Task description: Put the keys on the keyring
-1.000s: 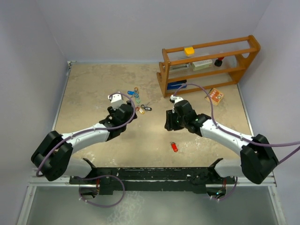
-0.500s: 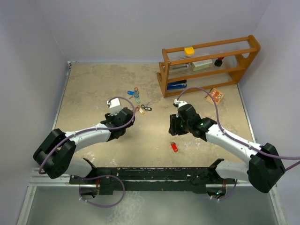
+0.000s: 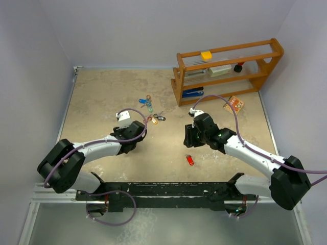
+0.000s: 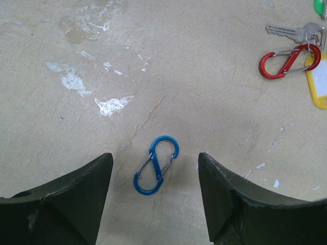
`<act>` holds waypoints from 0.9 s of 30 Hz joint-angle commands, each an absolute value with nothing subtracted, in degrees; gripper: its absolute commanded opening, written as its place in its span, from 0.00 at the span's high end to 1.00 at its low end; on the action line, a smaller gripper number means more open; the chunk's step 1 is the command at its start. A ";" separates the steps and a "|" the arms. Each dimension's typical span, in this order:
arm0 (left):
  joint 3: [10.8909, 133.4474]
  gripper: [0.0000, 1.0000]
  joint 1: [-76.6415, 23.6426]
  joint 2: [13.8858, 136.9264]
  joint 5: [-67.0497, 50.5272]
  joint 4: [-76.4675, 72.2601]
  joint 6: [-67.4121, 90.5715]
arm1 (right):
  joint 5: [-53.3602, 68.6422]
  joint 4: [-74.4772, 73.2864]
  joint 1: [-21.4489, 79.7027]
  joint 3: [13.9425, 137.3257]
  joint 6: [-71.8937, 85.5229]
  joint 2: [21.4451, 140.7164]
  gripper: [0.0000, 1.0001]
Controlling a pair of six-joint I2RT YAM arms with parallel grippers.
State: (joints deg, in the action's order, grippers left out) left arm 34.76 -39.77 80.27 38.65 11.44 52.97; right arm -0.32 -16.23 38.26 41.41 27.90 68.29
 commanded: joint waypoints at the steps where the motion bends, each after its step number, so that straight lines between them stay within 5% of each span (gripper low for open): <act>1: 34.30 0.35 -39.43 81.40 37.88 10.05 52.87 | 0.52 -14.98 38.57 41.54 28.20 67.77 0.54; 13: 33.76 0.39 -39.46 83.41 36.39 8.17 51.99 | 0.94 -15.04 38.52 42.03 28.56 68.11 0.54; 27: 32.57 0.59 -39.42 82.55 33.69 8.09 51.44 | 1.40 -14.52 38.56 42.40 28.75 68.45 0.54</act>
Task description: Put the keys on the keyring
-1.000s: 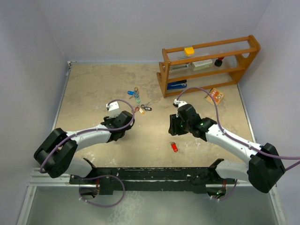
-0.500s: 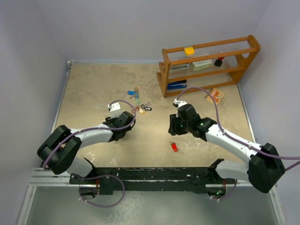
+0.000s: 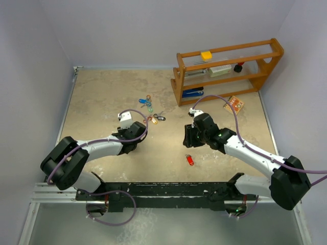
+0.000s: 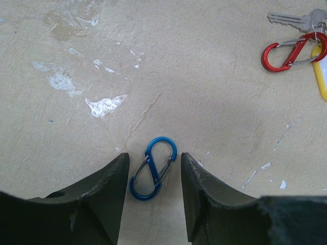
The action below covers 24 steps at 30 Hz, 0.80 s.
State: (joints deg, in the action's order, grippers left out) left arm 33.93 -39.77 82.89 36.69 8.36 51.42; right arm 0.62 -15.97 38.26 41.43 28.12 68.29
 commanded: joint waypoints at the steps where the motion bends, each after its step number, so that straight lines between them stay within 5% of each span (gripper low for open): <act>1: 32.48 0.61 -39.45 82.54 33.55 8.02 51.42 | 1.41 -14.54 38.52 42.48 28.72 68.54 0.54; 12: 32.32 0.99 -39.46 82.08 32.00 7.56 50.91 | 1.40 -14.38 38.57 42.61 28.73 68.44 0.54; 24: 32.79 1.00 -39.45 79.08 31.74 5.27 49.54 | 1.18 -14.44 38.56 42.50 28.42 68.58 0.54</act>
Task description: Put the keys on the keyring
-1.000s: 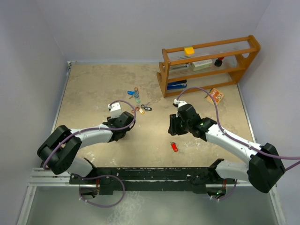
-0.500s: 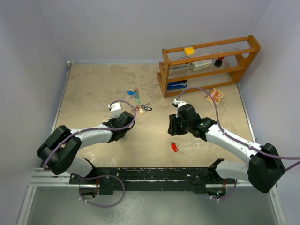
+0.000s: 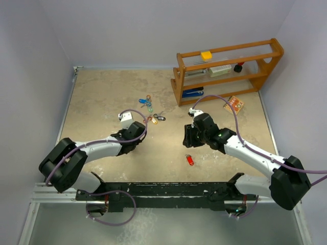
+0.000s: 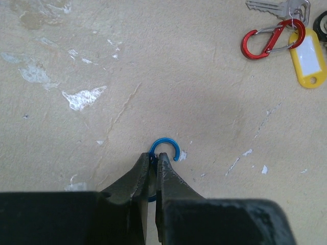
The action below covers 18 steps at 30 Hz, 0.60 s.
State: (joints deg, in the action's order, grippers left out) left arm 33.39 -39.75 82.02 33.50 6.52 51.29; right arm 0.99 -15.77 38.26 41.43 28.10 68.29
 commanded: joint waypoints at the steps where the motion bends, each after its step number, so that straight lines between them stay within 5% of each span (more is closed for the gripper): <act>1: 33.14 1.00 -39.45 78.27 31.73 4.98 49.23 | 1.15 -14.49 38.52 42.53 28.36 68.73 0.54; 18: 46.88 1.00 -39.46 83.56 26.67 4.35 43.51 | 3.86 -21.58 39.02 44.47 27.36 76.03 0.55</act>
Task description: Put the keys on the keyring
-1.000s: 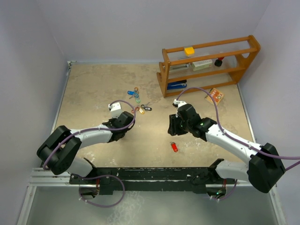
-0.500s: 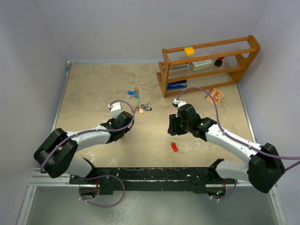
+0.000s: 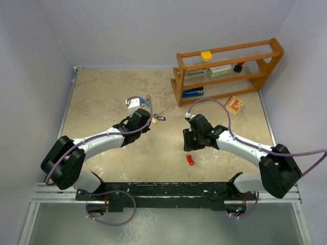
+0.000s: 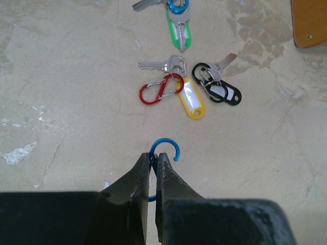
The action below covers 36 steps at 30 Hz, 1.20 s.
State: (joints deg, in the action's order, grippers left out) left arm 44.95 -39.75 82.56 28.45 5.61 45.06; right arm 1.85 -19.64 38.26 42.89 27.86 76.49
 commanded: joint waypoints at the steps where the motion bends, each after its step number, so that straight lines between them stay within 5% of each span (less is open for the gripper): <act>1: 46.81 1.00 -39.46 83.58 26.69 4.35 43.44 | 3.80 -22.02 39.45 44.62 27.26 76.03 0.56; 26: 44.37 1.00 -39.37 82.79 26.78 3.52 43.66 | -0.93 -23.08 45.31 46.85 26.64 82.49 0.67; 36: 44.65 1.00 -39.04 82.85 26.55 3.60 43.34 | -3.19 -25.49 45.26 47.06 27.86 82.25 0.60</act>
